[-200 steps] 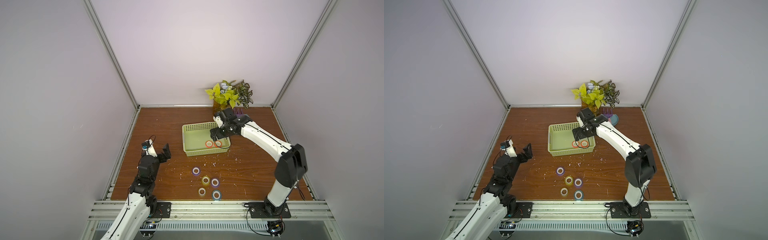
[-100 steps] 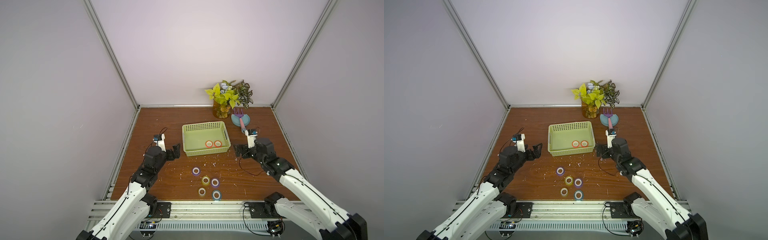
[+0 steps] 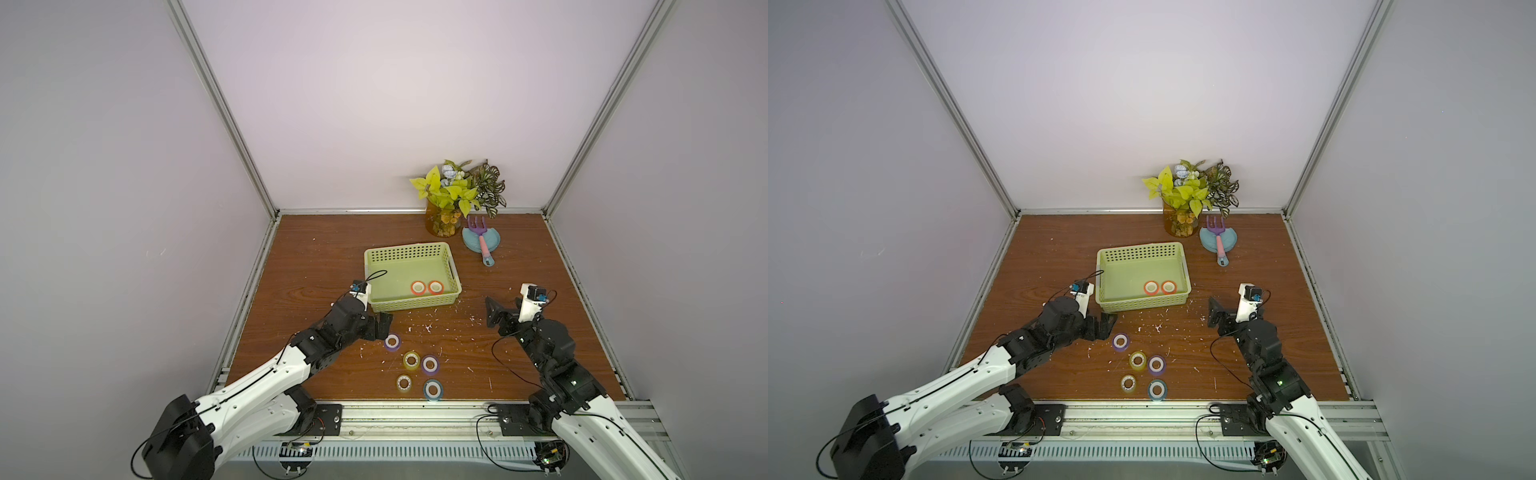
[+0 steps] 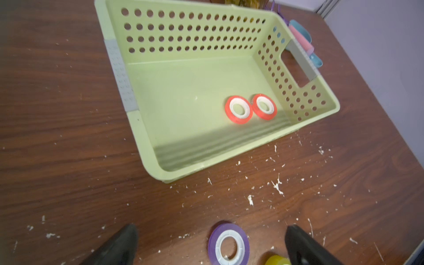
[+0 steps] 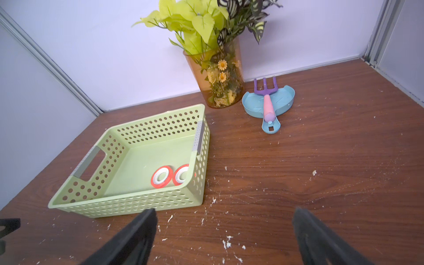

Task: Put the transparent tape into the storage box
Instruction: Pick up the tape at the center of the board.

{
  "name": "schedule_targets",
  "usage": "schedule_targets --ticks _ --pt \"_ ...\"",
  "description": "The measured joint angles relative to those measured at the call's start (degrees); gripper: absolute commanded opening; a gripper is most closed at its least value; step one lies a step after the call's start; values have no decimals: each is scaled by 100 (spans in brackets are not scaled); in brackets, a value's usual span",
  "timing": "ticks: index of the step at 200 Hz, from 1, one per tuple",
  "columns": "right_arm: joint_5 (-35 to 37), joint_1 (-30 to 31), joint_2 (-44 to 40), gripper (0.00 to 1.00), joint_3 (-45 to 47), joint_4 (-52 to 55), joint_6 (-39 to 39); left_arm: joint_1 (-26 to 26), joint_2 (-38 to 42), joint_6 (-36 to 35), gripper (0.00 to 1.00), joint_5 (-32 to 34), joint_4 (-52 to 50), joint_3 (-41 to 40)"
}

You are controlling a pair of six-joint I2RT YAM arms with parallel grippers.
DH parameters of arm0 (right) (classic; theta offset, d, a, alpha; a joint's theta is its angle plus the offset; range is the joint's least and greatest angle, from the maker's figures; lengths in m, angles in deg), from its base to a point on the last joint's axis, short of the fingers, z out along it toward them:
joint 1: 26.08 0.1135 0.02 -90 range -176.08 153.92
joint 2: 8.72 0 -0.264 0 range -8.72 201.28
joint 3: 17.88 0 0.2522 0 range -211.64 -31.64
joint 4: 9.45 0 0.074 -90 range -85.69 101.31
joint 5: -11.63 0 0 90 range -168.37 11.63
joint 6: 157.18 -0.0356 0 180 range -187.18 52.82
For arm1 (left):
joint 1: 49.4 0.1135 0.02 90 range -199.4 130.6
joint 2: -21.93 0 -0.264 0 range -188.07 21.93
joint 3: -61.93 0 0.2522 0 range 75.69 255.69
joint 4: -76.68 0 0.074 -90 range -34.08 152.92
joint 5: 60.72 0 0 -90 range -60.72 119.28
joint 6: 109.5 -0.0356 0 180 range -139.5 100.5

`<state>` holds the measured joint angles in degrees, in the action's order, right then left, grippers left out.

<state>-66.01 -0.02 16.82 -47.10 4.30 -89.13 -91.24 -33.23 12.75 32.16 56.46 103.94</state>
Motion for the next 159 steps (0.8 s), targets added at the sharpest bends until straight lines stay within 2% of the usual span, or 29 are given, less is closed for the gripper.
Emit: schedule_targets --ticks 43,87,121,159 --pt "-63 0 673 99 444 -153 -96 -433 -612 79 99 103 -70 96" --pt "-55 0 245 99 931 -210 -219 -767 -1331 116 96 164 -365 439" --pt "-17 0 -114 99 968 -367 -280 -837 -1812 168 94 66 -651 782" --pt "92 0 -98 99 970 -376 -321 -846 -2109 164 90 -31 -1036 975"
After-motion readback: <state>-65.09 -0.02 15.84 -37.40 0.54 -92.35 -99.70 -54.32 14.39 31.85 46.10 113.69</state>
